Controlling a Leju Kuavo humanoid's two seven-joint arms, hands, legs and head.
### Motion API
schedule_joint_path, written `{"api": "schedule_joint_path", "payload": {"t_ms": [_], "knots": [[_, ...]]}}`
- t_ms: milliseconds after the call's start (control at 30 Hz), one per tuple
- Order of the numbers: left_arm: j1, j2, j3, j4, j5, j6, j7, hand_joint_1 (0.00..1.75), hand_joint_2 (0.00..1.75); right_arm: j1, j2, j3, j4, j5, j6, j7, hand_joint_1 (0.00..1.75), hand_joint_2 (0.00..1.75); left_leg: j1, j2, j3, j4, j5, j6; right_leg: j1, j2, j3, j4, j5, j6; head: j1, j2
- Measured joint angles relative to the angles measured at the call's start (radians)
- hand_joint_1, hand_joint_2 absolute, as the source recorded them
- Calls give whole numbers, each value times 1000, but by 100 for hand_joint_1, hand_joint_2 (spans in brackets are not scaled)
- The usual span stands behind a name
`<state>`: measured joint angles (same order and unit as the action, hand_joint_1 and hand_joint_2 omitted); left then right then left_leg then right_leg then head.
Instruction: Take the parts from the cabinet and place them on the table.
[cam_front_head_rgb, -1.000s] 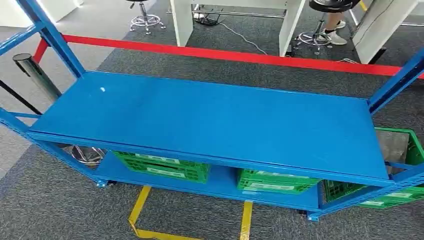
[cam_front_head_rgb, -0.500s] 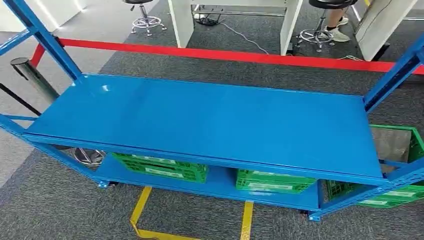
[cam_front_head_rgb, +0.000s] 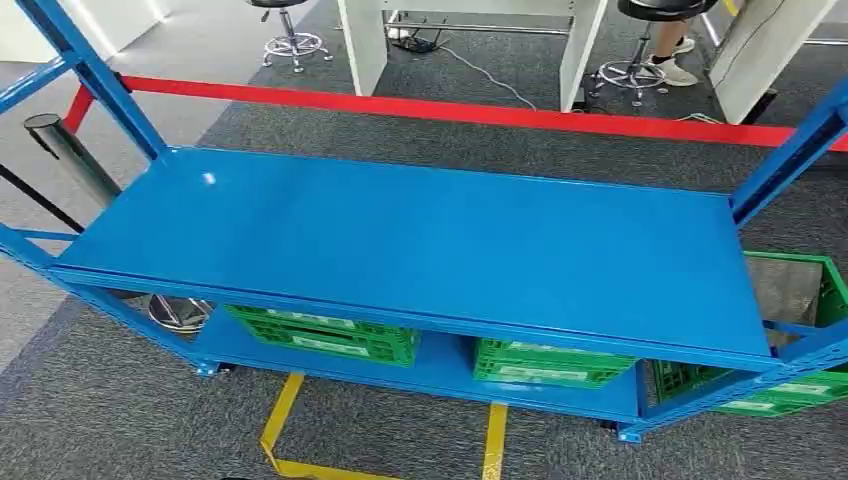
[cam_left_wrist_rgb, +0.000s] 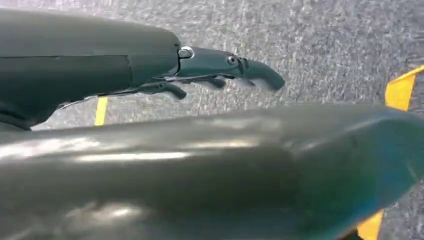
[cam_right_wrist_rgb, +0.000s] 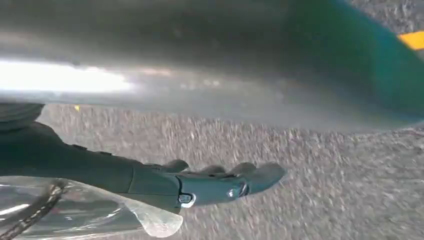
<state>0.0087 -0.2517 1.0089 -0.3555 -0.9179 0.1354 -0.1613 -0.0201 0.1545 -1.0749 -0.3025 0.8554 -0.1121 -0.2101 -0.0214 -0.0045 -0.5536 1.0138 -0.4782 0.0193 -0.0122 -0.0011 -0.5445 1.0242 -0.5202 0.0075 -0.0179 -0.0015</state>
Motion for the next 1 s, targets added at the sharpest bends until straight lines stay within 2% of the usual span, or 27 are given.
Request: {"api": "schedule_joint_path", "payload": {"t_ms": [100,233,267,433,467,633,1000], "knots": [[-6,-8,37,0,-107,13,-15,0,0,-6,6,-43,3,94,-7,-21,0,0,-1,0,0,0,0,0,-1,0,0,-1,0,1,0,0],[-15,-20,84,2,-172,21,-27,0,0,-15,15,-98,7,152,-12,-36,0,0,-1,0,0,0,0,0,-1,0,0,-1,1,2,0,0],[-17,-22,95,2,-188,24,-29,0,175,-16,18,-112,8,167,-13,-40,0,175,-1,0,0,0,0,0,-1,0,0,-1,1,2,0,0],[-28,-36,153,6,-238,29,-39,0,175,-25,27,-181,13,209,-13,-52,0,175,-1,0,0,0,0,0,-1,0,0,-1,1,2,0,0],[-29,-39,163,6,-259,29,-46,0,0,-26,29,-193,13,225,-4,-60,0,0,-1,0,0,0,0,0,-1,0,0,-1,1,2,0,0],[-33,-47,192,7,-298,42,-82,0,0,-29,29,-230,13,251,21,-88,0,0,-1,0,0,0,0,0,-1,0,0,-1,1,2,0,0],[-36,-49,212,7,-306,47,-80,0,0,-30,39,-249,13,252,13,-92,0,0,-1,0,0,0,0,0,-1,0,0,-1,1,2,0,0]]}}
